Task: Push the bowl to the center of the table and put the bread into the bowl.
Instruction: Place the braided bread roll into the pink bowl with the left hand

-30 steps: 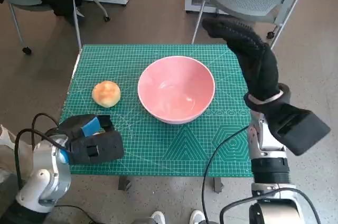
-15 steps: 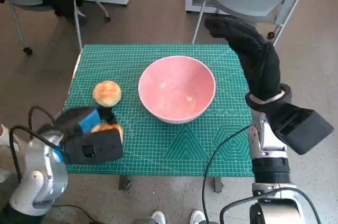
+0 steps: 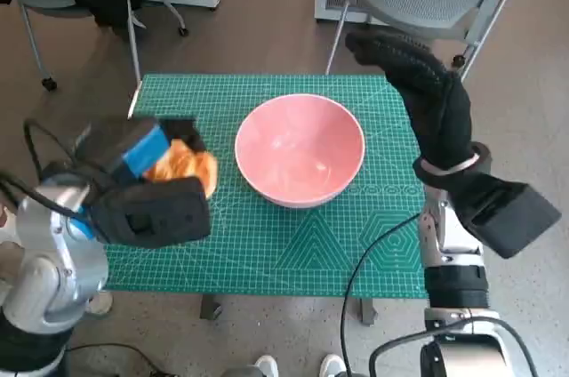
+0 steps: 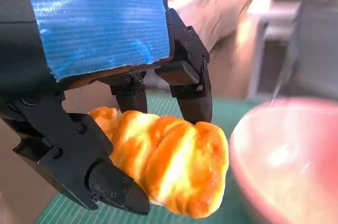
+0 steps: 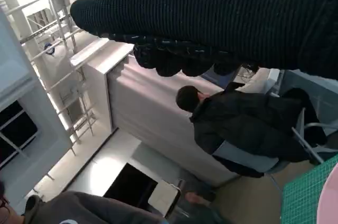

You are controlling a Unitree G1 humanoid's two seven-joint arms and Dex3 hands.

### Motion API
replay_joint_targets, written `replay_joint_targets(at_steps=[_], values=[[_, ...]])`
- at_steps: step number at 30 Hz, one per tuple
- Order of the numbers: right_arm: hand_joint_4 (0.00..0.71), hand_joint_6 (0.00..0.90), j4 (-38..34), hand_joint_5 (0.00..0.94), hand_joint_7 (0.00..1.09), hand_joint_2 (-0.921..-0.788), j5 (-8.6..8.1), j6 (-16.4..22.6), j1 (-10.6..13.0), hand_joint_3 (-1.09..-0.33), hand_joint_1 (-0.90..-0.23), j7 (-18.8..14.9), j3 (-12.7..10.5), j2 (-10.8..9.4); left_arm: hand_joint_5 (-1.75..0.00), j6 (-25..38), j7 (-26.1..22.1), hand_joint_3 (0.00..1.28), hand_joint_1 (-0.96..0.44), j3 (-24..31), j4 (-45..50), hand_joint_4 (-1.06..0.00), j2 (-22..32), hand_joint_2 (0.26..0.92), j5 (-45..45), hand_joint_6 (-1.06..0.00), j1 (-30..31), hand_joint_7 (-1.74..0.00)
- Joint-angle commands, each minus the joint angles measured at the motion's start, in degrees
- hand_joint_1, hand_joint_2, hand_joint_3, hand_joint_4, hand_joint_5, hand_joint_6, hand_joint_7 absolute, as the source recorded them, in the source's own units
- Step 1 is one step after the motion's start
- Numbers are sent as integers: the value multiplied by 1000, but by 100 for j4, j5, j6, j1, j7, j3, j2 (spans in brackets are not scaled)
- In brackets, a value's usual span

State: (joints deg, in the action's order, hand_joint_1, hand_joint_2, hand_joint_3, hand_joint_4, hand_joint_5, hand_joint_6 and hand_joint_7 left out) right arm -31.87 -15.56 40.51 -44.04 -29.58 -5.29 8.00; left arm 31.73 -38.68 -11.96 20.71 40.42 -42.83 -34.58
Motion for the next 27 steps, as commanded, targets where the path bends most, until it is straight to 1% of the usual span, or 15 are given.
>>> replay_joint_targets(at_steps=[1,5,12,15,18,22,27], values=[[127,-1,-71,0,443,-921,6,-16,68,-808,-661,-57,-14,19,-1177,-18,-3,175,2,-130,-143,-780,-273,822,-58,-723,-616,-975],[130,-1,-55,2,444,-921,11,-11,77,-807,-661,-48,-24,36,-1141,-110,67,172,2,-241,-362,-792,-460,823,-62,-711,-919,-1010],[135,-1,31,4,446,-921,28,-6,132,-806,-661,-22,-53,82,-1094,-342,276,83,2,-537,-1132,-789,-876,879,-87,-668,-1533,-1093],[136,-1,57,4,447,-921,27,-8,150,-806,-661,-18,-68,103,-1091,-373,267,70,2,-663,-1407,-786,-1025,889,-108,-658,-1762,-1109],[136,-1,71,4,447,-921,33,-9,158,-805,-661,-9,-73,110,-1107,-391,247,66,2,-716,-1526,-782,-1097,892,-110,-659,-1872,-1096],[137,-1,80,4,449,-921,50,-1,180,-800,-662,18,-116,159,-1149,-544,252,65,2,-1005,-2350,-772,-1481,893,-33,-672,-2392,-1052],[143,-1,134,6,457,-921,73,-15,213,-794,-671,50,-149,189,-1215,-830,351,66,1,-1154,-3079,-741,-1756,893,55,-707,-2753,-982]])
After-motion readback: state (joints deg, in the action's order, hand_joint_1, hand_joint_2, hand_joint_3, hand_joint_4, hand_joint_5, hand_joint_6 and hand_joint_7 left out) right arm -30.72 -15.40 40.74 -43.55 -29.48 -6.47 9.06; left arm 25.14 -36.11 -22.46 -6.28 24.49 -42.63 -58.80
